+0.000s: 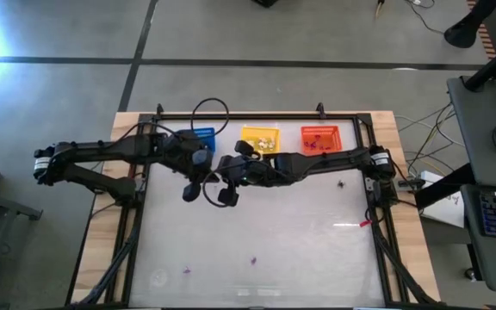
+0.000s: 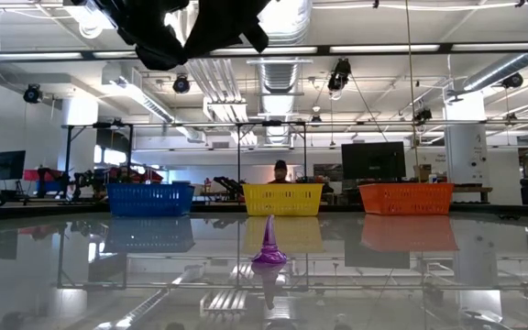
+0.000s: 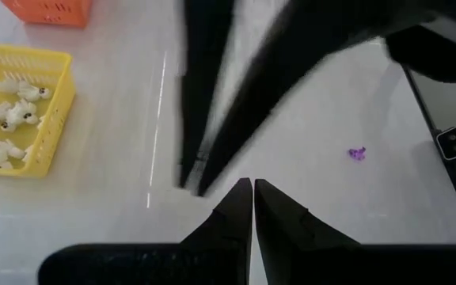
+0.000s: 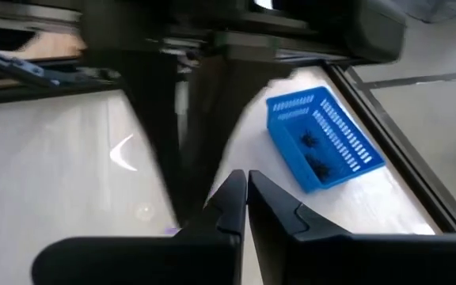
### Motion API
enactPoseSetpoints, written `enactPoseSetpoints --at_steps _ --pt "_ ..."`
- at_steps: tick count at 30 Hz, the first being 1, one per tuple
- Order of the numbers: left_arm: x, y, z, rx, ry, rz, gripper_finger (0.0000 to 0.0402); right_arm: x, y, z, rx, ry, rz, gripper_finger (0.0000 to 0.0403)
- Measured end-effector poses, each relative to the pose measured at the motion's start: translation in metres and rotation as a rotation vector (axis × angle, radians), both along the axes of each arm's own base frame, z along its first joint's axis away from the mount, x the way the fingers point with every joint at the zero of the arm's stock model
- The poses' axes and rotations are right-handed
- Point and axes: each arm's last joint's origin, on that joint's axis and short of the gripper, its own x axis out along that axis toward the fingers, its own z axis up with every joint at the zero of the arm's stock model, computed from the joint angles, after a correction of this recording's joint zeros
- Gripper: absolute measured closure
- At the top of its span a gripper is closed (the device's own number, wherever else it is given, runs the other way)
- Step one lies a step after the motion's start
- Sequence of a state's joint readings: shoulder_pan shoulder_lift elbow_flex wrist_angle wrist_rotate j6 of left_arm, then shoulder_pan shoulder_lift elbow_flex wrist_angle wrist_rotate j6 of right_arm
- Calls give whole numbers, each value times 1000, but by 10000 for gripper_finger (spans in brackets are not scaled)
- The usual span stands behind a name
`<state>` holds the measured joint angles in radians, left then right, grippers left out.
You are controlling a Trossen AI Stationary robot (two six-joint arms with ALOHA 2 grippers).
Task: Sort Halloween decoration
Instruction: Put the purple hat toy into the orange bin
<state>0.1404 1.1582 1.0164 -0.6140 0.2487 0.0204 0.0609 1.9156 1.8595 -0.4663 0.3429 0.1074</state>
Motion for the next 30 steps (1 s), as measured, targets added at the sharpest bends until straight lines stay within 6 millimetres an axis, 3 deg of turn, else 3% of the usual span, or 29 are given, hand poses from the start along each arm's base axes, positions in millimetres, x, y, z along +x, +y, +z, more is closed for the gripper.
enactPoseSetpoints --at_steps 15,23,30 --pt "-8 -1 -4 25 74 -32 401 -6 1 -10 63 83 -40 391" --pt "-27 2 -8 171 228 74 394 -9 1 -26 114 128 -78 333" --pt "-42 5 -6 284 298 172 360 -7 5 -45 255 115 17 297"
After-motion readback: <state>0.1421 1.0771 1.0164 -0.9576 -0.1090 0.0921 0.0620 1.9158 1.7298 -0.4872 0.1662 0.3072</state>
